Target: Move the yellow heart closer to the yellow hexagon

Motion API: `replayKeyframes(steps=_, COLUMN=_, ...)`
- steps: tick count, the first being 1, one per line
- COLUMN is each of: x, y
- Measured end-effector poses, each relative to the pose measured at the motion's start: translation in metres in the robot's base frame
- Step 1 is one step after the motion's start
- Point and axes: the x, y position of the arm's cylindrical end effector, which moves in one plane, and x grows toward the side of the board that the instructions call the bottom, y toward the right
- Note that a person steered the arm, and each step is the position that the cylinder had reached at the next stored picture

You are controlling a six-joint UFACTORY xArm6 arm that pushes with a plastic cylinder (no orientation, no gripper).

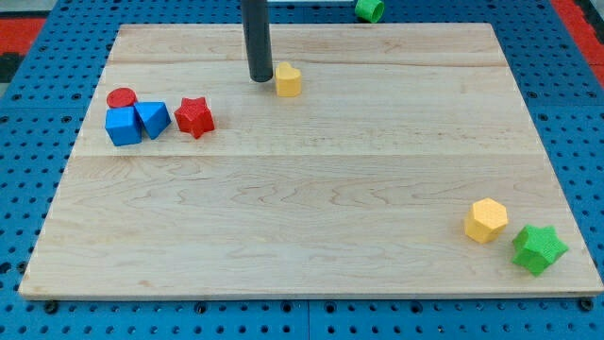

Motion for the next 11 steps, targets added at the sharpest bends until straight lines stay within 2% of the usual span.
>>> replayKeyframes(steps=1, x=0.041, y=0.075)
replayKeyframes(steps=2, x=0.066, y=0.102)
replayKeyframes(steps=3, x=0.066, y=0.058)
replayKeyframes(steps=5, x=0.034, y=0.101)
replayKeyframes(steps=6, x=0.047, y=0.133)
replayKeyframes(steps=7, x=0.095, y=0.202)
replayKeyframes(steps=9, x=0.093, y=0.214)
replayKeyframes(steps=10, x=0.103, y=0.247)
replayKeyframes(steps=11, x=0.126, y=0.257)
